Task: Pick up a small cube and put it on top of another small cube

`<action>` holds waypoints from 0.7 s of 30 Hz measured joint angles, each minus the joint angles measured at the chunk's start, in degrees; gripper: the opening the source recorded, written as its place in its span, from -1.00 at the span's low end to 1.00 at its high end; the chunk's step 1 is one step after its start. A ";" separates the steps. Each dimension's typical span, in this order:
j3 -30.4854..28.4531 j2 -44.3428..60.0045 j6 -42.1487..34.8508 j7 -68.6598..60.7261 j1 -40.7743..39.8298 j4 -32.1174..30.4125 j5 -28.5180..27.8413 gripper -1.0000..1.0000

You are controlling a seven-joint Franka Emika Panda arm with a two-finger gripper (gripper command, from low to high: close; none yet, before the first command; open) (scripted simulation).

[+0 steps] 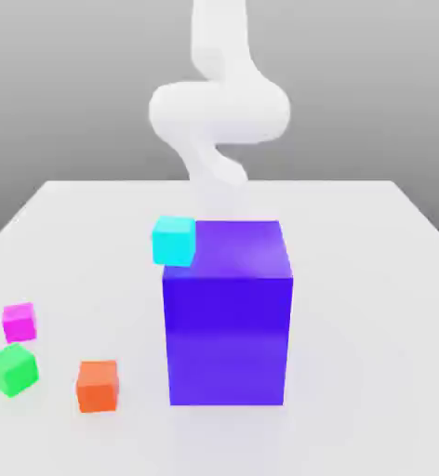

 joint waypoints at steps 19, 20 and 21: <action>-17.09 35.10 19.87 10.29 -23.05 -15.31 -2.69 0.00; -18.15 37.02 20.93 9.96 -24.58 -16.12 -1.62 0.00; -19.02 38.96 22.02 9.46 -25.98 -16.93 -0.29 0.00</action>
